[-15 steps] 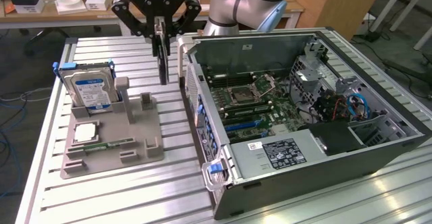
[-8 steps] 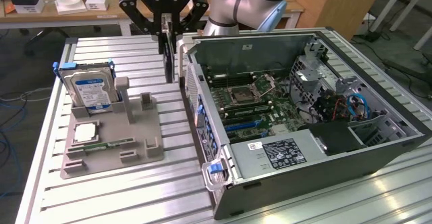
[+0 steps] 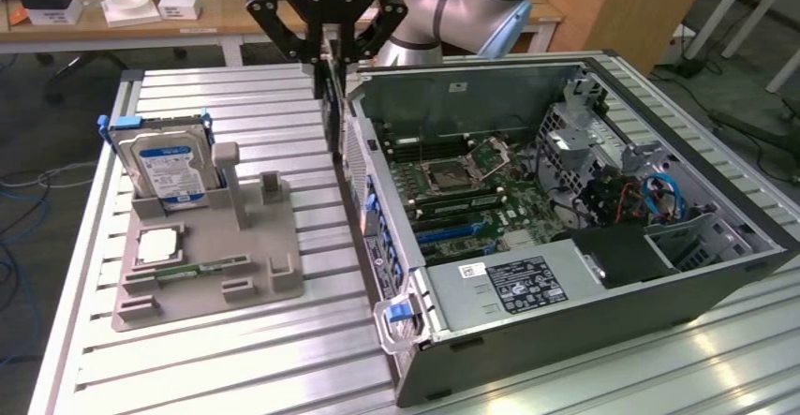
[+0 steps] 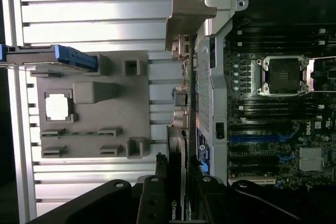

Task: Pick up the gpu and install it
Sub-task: 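Pick up the gpu and move the gpu toward the slot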

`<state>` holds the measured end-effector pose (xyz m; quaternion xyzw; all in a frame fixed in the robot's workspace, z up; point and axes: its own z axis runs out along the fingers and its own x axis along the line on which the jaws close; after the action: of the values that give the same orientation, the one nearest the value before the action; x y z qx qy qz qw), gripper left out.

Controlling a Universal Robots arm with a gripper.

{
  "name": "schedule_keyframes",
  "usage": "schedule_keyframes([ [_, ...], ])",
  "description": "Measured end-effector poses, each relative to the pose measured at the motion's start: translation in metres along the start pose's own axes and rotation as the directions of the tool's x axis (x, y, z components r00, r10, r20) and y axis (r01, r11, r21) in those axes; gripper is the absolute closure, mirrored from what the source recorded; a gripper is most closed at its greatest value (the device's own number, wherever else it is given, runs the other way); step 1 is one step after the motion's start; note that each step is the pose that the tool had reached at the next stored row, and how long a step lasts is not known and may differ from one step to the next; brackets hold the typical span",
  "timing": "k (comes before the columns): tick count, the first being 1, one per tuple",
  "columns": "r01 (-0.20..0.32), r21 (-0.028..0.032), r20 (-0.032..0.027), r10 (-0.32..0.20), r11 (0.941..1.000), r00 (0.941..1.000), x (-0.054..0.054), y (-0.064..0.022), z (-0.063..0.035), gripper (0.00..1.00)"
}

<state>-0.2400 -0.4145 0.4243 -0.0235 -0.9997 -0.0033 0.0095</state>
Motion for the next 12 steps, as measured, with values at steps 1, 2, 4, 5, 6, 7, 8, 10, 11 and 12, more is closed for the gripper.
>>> schedule_keyframes([
  [1,0.0,0.0,-0.0001,0.0,1.0,1.0,-0.003,0.0001,0.0,0.74],
  [2,0.0,-0.0001,-0.0002,0.0,1.0,1.0,-0.006,0.0003,0.0,0.74],
  [4,0.0,0.0,-0.0006,0.0,1.0,1.0,-0.011,0.0006,-0.0002,0.74],
  [5,0.0,-0.0001,-0.0008,0.0,1.0,1.0,-0.014,0.0007,-0.0002,0.74],
  [6,0.0,0.0,-0.0009,0.0,1.0,1.0,-0.017,0.0008,-0.0003,0.74],
  [7,0.0,0.0,-0.0011,0.0,1.0,1.0,-0.02,0.0009,-0.0003,0.74],
  [8,0.0,-0.0001,-0.0017,0.0,1.0,1.0,-0.023,0.0011,-0.0004,0.74],
  [10,0.0,0.0001,-0.0033,0.0,1.0,1.0,-0.028,0.0013,-0.0005,0.74],
  [11,-0.001,0.0001,-0.0038,0.001,1.0,1.0,-0.03,0.0014,-0.0005,0.74],
  [12,-0.001,0.0002,-0.0042,0.001,1.0,1.0,-0.031,0.0015,-0.0006,0.74],
])
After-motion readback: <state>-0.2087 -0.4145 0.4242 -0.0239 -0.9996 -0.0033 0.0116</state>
